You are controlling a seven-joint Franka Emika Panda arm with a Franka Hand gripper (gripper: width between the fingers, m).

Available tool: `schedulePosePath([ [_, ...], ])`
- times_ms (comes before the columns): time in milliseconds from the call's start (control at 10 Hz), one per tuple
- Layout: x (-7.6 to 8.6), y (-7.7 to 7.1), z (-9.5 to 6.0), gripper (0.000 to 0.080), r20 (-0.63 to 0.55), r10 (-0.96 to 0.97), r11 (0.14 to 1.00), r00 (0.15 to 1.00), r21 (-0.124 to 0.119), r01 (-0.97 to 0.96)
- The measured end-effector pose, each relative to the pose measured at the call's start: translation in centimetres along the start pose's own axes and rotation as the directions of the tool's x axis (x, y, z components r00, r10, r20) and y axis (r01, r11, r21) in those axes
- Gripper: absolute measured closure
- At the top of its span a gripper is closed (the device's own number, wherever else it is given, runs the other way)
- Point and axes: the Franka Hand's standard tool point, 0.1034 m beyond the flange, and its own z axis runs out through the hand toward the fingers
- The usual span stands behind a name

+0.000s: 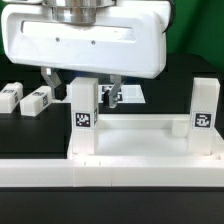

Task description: Assemble desk

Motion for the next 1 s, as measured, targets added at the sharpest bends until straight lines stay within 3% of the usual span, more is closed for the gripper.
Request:
schedulePosePath([
  [400,-0.6,-0.1,-0.7,0.0151,-0.001,-0.007,1.000,1.000,0.006,0.007],
  [700,-3.6,-1.4,-2.3,0.0151,-0.001,-0.002,1.000,1.000,0.021,0.002],
  [1000,-3.5,-1.3,-2.0,0.0151,0.001,-0.006,1.000,1.000,0.017,0.006],
])
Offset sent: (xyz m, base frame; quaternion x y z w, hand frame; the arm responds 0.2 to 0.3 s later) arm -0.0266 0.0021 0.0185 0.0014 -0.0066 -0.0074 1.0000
